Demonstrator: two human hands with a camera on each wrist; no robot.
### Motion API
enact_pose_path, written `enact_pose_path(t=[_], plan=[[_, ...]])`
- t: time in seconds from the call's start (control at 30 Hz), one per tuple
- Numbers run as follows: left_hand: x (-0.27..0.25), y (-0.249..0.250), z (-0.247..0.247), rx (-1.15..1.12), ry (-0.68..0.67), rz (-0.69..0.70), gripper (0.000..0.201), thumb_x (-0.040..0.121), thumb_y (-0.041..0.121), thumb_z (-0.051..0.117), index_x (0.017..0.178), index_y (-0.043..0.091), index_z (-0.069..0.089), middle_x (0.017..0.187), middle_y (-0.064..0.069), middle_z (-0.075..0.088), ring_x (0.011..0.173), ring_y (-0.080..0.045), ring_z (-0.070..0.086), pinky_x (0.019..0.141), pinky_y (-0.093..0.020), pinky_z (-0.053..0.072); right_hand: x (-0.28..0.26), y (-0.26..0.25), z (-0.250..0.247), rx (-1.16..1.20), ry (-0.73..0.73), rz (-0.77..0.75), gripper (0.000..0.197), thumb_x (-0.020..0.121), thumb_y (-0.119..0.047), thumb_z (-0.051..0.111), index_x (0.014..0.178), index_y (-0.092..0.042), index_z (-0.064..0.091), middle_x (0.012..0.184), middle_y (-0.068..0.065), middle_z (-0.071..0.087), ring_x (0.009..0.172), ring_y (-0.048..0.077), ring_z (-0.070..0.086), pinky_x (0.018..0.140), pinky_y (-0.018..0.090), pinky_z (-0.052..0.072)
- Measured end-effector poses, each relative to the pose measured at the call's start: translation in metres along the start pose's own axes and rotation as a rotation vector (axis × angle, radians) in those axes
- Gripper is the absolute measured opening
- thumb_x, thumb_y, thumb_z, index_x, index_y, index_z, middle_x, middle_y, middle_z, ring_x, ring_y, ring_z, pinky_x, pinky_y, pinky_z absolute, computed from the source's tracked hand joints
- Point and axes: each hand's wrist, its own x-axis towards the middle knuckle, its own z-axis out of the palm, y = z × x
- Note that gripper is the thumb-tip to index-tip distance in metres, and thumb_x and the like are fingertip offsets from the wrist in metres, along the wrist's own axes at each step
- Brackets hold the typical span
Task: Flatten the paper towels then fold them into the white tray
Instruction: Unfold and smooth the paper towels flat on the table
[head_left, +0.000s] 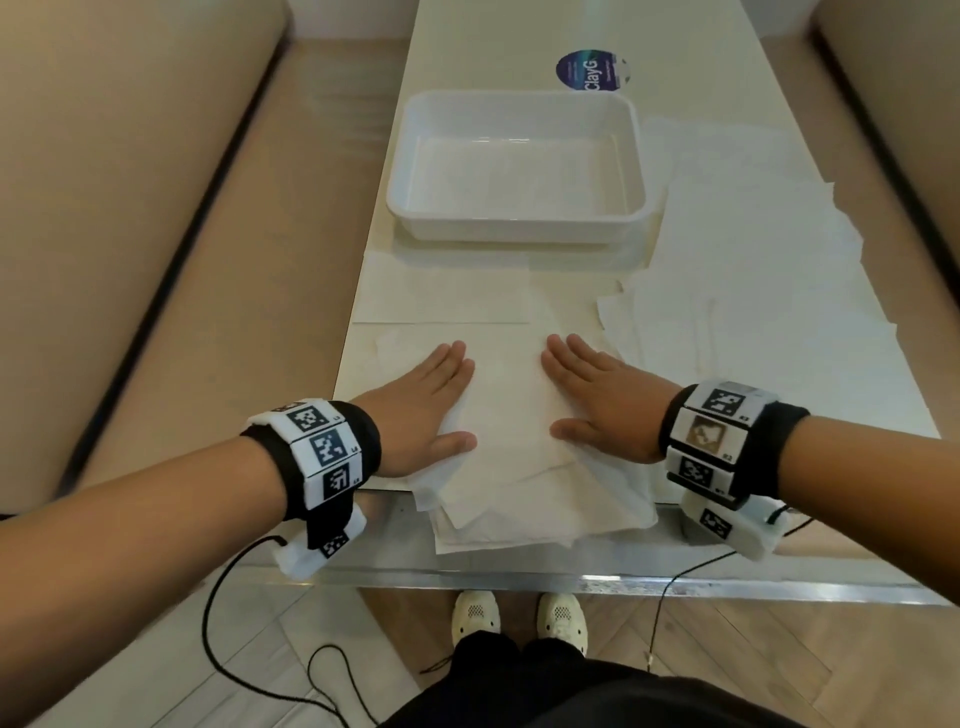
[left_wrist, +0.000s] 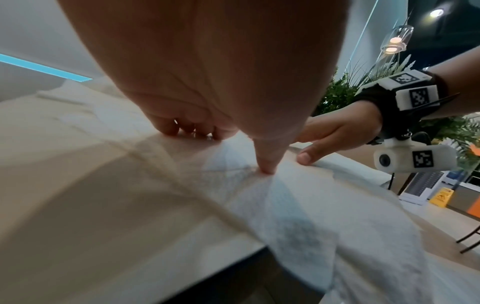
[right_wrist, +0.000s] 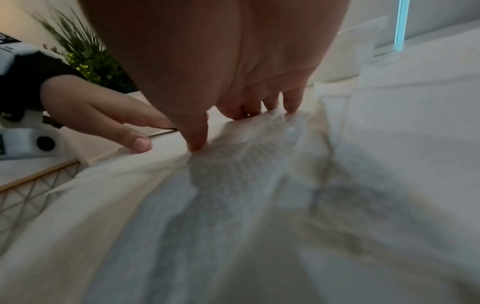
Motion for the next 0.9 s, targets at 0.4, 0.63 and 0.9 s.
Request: enact_pose_path(t=[0.4, 0.63, 0.9], plan=[[-0.003, -0.008, 0.004, -0.040, 0.026, -0.001, 0.091, 0.094, 0.059, 0.039, 0.151, 0.013, -0.015, 0.156, -0.002, -0.029, 0.143, -0.011, -0.025, 0.111, -0.021, -0.011, -0.015, 0.004, -0.006, -0.072, 0.293, -0.233, 0.045, 0.086, -0.028, 0.064, 0.128, -0.015, 0.055, 0.140, 0.006, 0.047, 0.128, 0.027, 0.043, 0.097, 0.039, 0.046], [-0.003, -0.009, 0.001, -0.029, 0.039, 0.013, 0.092, 0.092, 0.061, 0.042, 0.152, 0.017, -0.013, 0.157, -0.003, -0.027, 0.144, -0.013, -0.023, 0.114, -0.025, -0.008, -0.014, -0.002, -0.010, -0.072, 0.275, -0.159, 0.024, 0.092, -0.024, 0.046, 0.109, -0.017, 0.062, 0.107, -0.001, 0.061, 0.098, 0.020, 0.056, 0.074, 0.035, 0.050], [0.002, 0.017, -0.009, 0.033, 0.177, 0.038, 0.075, 0.097, 0.053, 0.040, 0.154, 0.023, 0.002, 0.162, 0.001, 0.003, 0.148, -0.016, 0.008, 0.119, -0.033, 0.019, -0.018, 0.002, -0.019, 0.156, 0.381, -0.096, 0.021, 0.095, -0.025, 0.046, 0.103, -0.017, 0.064, 0.094, -0.004, 0.063, 0.083, 0.018, 0.058, 0.073, 0.032, 0.048]])
